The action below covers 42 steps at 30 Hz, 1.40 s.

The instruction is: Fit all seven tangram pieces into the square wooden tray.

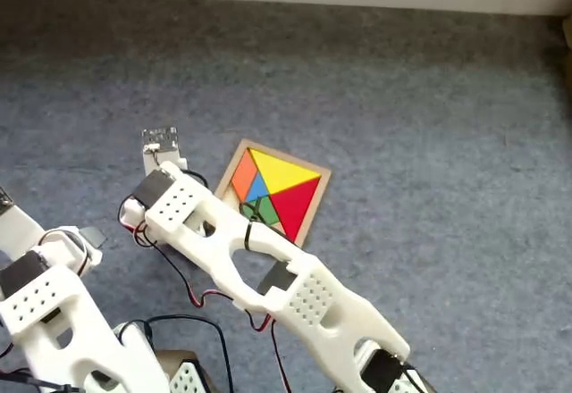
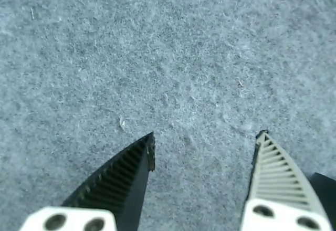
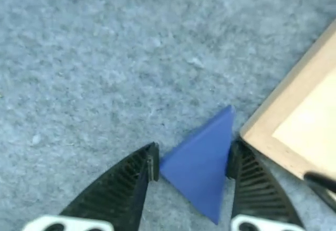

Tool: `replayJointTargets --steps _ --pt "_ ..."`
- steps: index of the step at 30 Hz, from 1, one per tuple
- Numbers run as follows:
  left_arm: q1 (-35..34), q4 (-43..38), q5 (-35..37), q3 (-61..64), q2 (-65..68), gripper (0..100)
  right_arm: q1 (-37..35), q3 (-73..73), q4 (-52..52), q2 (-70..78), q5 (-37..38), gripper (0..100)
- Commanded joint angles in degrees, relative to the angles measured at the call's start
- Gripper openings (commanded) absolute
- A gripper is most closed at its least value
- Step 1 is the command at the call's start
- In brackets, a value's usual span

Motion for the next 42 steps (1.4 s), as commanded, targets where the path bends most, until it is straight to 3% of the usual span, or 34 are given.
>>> replayJointTargets --steps 1,22,27,42 --pt "-0.7 -0.9 0.5 -1.4 -1.2 30 -0.2 -0.8 2.0 -0.1 -0.4 22.1" --pt "-0.7 -0.9 0.6 -1.4 -1.2 30 -3.7 -0.7 10.6 -0.1 0.1 22.1" --pt "-0.7 -0.9 0.6 -1.4 -1.2 30 -4.2 -0.7 11.1 -0.1 6.1 22.1" --pt "-0.7 -0.9 0.6 -1.4 -1.2 30 -4.8 -1.1 16.0 -0.1 6.5 22.4"
